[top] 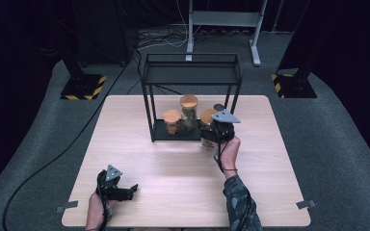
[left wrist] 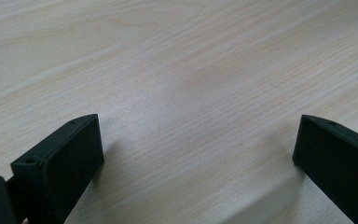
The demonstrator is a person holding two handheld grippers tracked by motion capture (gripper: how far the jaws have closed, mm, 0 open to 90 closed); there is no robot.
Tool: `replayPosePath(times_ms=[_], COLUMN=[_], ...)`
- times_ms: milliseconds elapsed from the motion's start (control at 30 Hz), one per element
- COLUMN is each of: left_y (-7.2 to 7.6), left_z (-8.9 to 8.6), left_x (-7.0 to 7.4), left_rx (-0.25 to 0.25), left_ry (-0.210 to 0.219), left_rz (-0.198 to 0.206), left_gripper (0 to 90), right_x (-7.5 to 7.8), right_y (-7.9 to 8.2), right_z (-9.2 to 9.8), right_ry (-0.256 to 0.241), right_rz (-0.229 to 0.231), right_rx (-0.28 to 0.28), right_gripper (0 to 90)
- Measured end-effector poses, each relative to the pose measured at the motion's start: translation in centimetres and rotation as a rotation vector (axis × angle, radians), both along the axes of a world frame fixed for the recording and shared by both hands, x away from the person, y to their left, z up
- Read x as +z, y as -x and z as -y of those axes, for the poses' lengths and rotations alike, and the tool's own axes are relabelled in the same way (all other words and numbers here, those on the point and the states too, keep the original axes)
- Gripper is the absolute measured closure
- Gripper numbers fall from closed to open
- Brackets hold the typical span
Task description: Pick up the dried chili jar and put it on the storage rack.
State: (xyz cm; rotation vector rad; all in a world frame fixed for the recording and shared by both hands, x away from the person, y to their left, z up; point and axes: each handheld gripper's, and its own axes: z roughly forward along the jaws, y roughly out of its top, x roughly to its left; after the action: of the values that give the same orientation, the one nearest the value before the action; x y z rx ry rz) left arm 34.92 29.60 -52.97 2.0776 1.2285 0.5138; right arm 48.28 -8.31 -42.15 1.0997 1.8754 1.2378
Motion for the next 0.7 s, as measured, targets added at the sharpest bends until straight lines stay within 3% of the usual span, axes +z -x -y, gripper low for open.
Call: replayPosePath(times_ms=[267, 700], left_y=[0.0, 0.0], left_z=[0.0, 0.0], left_x=[0.0, 0.0], left_rx=[-0.001, -0.003], left_ry=[0.000, 0.001], left_rz=[0.000, 0.000], left_gripper=[1.0, 1.0], right_x=[-0.4, -1.4], right_y=[-1.1, -3.1], right_z=[-0.9, -1.1], right_ry=[-0.003, -0.049], right_rz=[-0.008, -0.043], right_rx=[-0.005, -0.049], right_gripper=[24.7, 24.8])
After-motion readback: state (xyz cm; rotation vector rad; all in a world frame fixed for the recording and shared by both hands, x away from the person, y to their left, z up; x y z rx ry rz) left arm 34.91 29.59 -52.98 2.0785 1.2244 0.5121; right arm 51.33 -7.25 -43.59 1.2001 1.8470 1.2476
